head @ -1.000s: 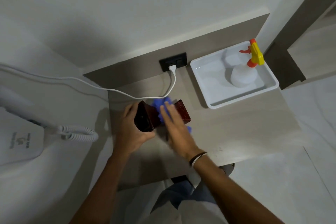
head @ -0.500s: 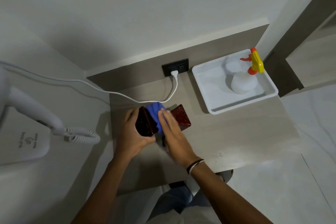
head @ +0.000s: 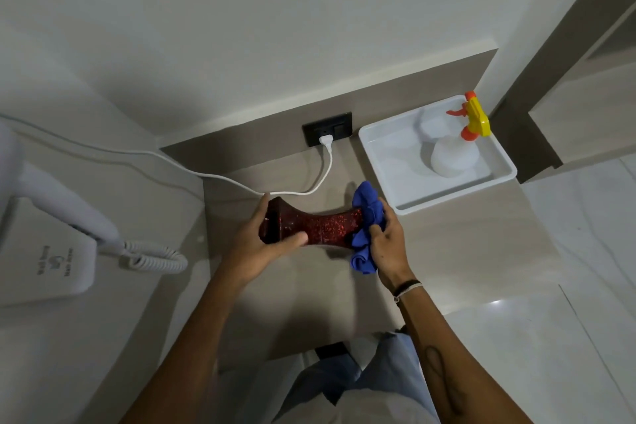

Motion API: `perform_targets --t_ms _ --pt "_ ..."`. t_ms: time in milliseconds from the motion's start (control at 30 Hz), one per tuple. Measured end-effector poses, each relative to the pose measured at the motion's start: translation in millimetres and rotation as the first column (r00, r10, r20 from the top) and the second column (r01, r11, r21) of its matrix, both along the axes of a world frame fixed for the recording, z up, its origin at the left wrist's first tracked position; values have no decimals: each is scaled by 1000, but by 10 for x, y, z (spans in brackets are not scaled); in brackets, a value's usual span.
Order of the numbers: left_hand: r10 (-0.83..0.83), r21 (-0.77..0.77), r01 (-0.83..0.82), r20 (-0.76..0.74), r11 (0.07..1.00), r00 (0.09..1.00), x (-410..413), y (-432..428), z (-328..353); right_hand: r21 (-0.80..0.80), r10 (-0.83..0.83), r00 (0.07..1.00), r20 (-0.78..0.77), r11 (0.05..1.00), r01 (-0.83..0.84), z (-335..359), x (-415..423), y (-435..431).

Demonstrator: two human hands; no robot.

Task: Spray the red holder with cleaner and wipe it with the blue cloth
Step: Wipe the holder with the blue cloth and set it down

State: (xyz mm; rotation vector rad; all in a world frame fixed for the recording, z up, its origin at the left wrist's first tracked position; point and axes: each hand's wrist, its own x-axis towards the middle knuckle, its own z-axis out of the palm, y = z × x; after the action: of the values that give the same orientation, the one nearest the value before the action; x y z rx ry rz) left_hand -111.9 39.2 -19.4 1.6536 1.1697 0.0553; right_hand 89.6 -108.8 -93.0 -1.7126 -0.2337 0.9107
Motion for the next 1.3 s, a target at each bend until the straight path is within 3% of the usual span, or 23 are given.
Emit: perform_targets --t_ms 100,167,267,300,333,367,400,500,567,600,667,833,900,967,1033,1067,1133,1233,1300 --pt "-178 111 189 -95 976 979 -100 -15 -11 -34 77 977 197 997 -72 156 -32 18" --pt "-128 313 172 -155 934 980 -76 -101 1 -38 208 903 376 977 -209 266 -147 -6" --pt "-70 411 112 -115 905 991 19 -193 -3 -3 357 837 414 920 -391 438 -630 16" --pt "-69 423 105 -98 900 993 34 -204 -20 20 433 774 462 867 -497 426 -790 -37" --pt "-63 436 99 -95 895 993 32 -210 -39 -70 517 630 579 802 -594 412 -874 -91" --pt "-46 446 87 -102 891 994 15 -216 -48 -132 508 539 672 798 -588 271 -831 -135" --pt "-34 453 83 -115 888 993 -12 -232 -39 -213 545 507 668 792 -572 222 -677 -171" --pt "-45 470 103 -133 877 990 -10 -283 -17 -373 577 668 470 816 -442 211 -325 -210" --pt "-36 477 108 -157 872 987 61 -290 -1 -216 526 703 478 846 -487 359 -518 -106" --pt "-32 465 104 -161 879 986 77 -289 0 -152 527 632 569 822 -548 445 -692 -88" --pt "-20 434 81 -143 897 990 47 -293 -8 -176 543 428 722 743 -646 368 -837 -113" --pt "-26 487 106 -168 867 985 30 -326 41 -306 590 609 530 803 -512 150 -378 -179" --pt "-28 483 101 -158 870 987 82 -313 32 -124 525 640 561 818 -562 303 -637 -118" --pt "-33 444 87 -127 892 991 45 -297 -16 -13 476 574 666 777 -629 294 -842 -113" --pt "-11 422 61 -121 905 993 -56 -299 -44 -104 492 496 716 777 -621 138 -710 -111" --pt "0 417 50 -118 908 993 -86 -299 -37 -151 509 553 659 811 -566 83 -571 -120" --pt "4 384 29 -84 923 996 -104 -269 -5 -109 384 777 498 917 -384 85 -338 -171" --pt "88 290 -82 -8 953 996 -57 -186 41 -92 125 867 482 992 -92 81 -171 -224" --pt "162 207 -155 -15 966 987 -36 -138 65 -60 50 941 334 998 -32 56 -105 -234"
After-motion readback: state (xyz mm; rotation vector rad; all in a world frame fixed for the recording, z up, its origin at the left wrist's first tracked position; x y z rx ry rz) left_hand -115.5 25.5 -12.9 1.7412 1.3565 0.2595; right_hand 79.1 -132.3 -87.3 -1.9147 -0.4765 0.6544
